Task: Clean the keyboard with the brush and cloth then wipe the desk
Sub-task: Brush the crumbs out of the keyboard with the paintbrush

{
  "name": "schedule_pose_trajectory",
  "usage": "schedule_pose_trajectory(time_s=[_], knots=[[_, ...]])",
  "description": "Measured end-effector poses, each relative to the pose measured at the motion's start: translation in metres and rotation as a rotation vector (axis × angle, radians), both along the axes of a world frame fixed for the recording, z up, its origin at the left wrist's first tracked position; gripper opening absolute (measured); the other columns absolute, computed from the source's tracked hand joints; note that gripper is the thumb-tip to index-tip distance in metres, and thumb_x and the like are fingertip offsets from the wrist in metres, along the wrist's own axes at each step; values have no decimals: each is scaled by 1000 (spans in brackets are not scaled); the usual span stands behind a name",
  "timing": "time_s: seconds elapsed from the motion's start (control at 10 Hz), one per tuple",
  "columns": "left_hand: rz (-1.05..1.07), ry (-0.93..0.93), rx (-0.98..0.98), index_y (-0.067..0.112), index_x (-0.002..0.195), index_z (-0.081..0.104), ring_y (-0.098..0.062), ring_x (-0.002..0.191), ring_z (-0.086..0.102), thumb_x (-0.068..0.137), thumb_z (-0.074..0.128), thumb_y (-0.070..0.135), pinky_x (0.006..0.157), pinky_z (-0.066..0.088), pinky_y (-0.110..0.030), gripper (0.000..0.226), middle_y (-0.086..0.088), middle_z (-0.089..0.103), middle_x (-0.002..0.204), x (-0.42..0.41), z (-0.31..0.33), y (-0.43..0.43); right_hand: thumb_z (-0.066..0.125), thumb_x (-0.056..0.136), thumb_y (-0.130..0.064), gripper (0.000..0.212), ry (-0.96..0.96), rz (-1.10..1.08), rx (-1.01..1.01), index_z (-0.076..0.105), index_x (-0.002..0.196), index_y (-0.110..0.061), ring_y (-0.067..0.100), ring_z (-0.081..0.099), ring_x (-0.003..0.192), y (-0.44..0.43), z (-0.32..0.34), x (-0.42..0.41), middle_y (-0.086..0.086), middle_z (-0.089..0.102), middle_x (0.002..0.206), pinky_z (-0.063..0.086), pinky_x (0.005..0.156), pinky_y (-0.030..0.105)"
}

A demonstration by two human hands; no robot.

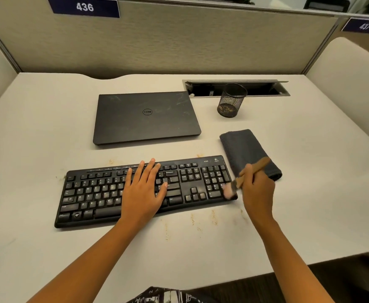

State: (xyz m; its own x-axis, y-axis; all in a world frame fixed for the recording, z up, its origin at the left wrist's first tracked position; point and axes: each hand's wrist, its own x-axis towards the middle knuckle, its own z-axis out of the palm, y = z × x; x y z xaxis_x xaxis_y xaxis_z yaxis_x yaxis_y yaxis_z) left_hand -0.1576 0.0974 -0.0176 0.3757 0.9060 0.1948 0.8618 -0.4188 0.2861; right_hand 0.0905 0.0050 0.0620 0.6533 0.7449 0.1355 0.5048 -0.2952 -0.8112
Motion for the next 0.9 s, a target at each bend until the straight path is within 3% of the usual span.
schedule_pose_trajectory(time_s=[0.1,0.3,0.4,0.6,0.7,0.8,0.9], knots=[[1,4,1,24,150,35,-18,150,13,95,21,58,122,4,-43,67,5,24,160,0,1,-1,41,103,-24,44,2,147,-87,57,70,1,17,57,52,-12,3,-10,13,59,59,42,46,19],[0,-3,2,23,150,36,-18,150,14,95,21,58,122,5,-44,67,4,25,160,0,1,0,47,99,-14,31,-85,90,89,51,69,-19,3,58,59,-33,1,-31,-9,53,58,41,48,10],[1,1,7,23,150,36,-18,150,15,95,21,58,122,5,-44,68,4,25,160,0,1,-1,48,99,-13,30,-42,94,53,57,70,-15,3,58,57,-41,-2,-36,-10,55,56,40,47,10],[0,8,6,23,151,34,-19,150,15,95,21,58,122,5,-43,68,4,25,160,1,1,0,47,100,-24,30,173,-331,115,68,89,-5,12,59,60,-55,-14,-30,4,64,68,44,54,21],[1,10,9,23,150,35,-19,150,16,95,22,58,122,6,-44,67,3,26,160,0,0,0,46,100,-21,26,350,-264,45,68,91,-11,16,58,59,-57,-18,-51,6,64,68,47,53,26],[-1,9,10,22,150,36,-20,149,17,95,23,58,122,7,-45,67,3,27,160,0,0,0,47,100,-23,27,377,-113,-2,67,83,-17,13,57,56,-55,-18,-70,5,64,65,47,50,24],[-1,13,8,23,150,35,-19,150,16,95,22,58,122,6,-44,67,3,26,160,1,1,0,47,99,-26,25,413,-180,85,66,86,-17,9,58,56,-55,-15,-70,4,64,66,49,51,21]])
